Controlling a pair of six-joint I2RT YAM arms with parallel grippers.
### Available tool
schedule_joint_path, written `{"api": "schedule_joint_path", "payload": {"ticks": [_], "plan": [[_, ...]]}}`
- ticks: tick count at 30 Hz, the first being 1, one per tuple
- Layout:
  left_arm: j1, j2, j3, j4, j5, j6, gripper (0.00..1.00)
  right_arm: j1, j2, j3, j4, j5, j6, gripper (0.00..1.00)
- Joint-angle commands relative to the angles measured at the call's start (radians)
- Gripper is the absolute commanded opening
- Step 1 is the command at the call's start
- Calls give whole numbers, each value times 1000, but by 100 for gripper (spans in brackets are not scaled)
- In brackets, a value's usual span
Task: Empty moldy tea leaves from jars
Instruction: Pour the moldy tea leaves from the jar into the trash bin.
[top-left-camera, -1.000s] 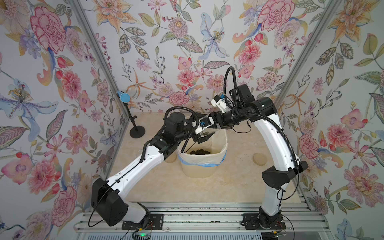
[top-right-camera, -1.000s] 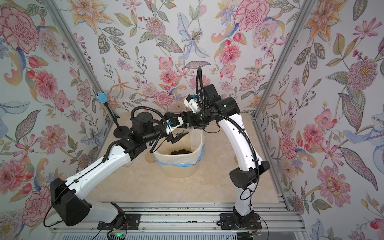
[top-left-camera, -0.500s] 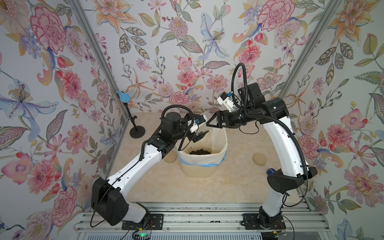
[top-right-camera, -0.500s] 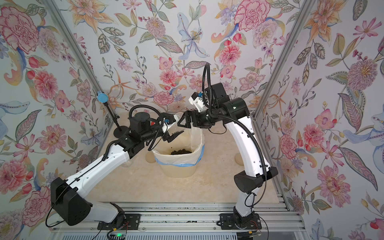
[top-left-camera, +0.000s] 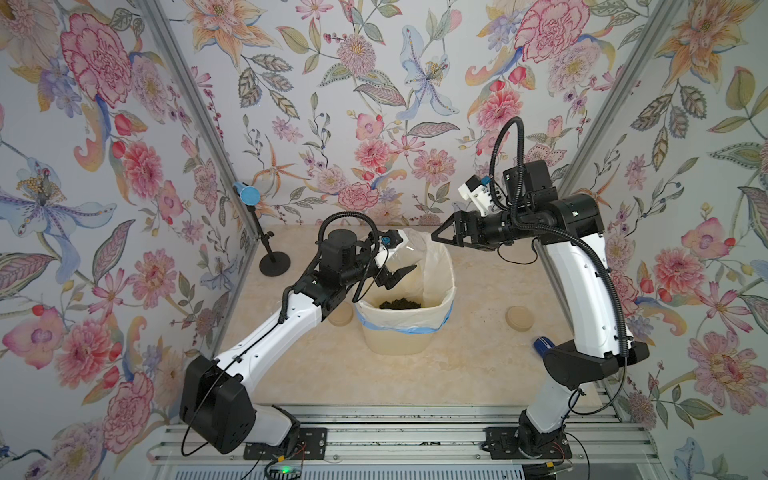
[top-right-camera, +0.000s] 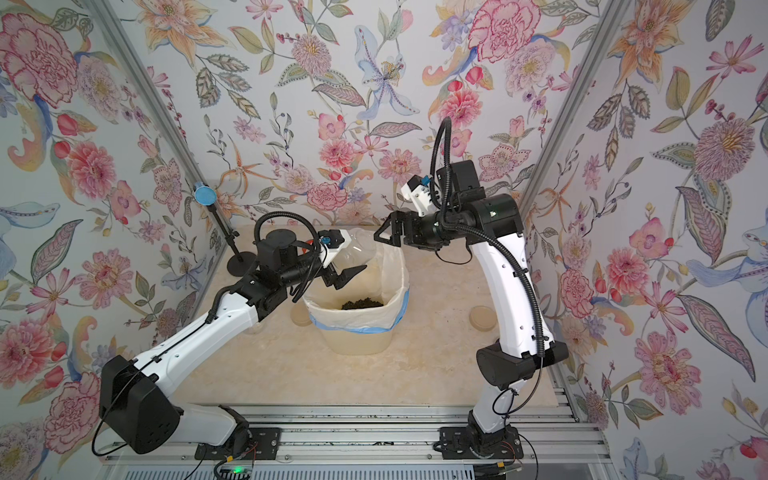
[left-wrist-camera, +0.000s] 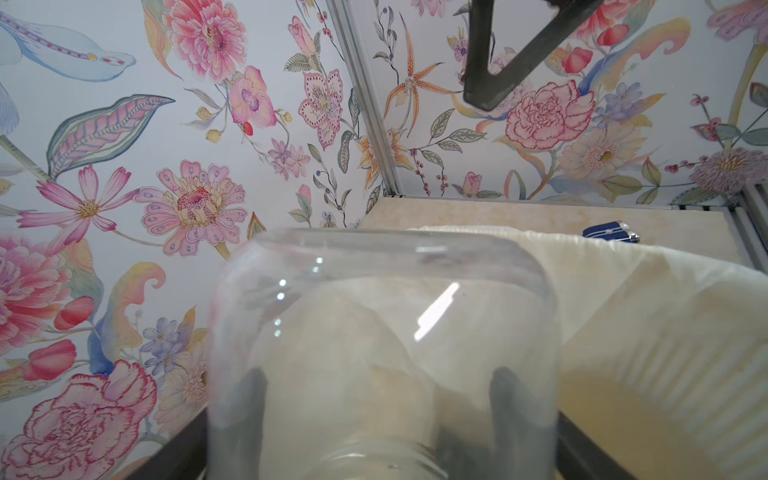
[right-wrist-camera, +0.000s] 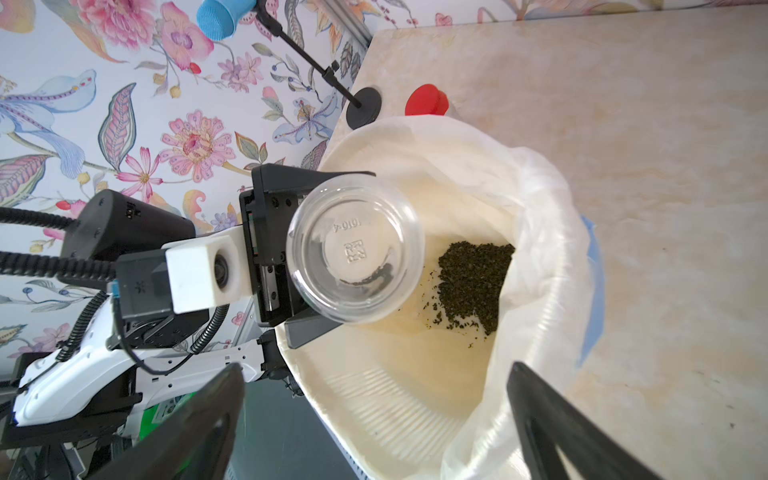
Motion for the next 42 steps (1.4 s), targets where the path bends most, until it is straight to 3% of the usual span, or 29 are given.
{"api": "schedule_joint_path", "payload": {"ticks": [1,5,9,15,18,20,26,33,36,38,42], "plan": [[11,-77,-24,211,107,-215,37,-56,-73,-25,34,-29,-11,100],[22,-89,-27,290,126,-387,37,-86,-120,-128,121,-60,0,100],[58,-65,-28,385,166,-641,36,-89,-160,-247,195,-78,5,100],[122,-8,-219,1092,208,-1218,37,-103,-206,-355,255,-101,6,100],[127,54,-224,1267,191,-1378,36,-113,-216,-368,257,-111,3,100],[119,71,-198,1287,196,-1407,35,-123,-224,-376,257,-117,0,100],[99,25,-150,1093,178,-1299,37,-153,-249,-413,257,-136,-8,100],[96,55,-163,1155,52,-1620,35,-157,-258,-434,275,-148,-1,100],[44,-8,-81,919,45,-1479,39,-162,-263,-440,276,-145,-9,100],[57,-24,-67,805,34,-1399,42,-166,-265,-448,277,-148,-12,100],[129,54,-131,1028,66,-1587,35,-165,-278,-480,314,-167,6,100]]}}
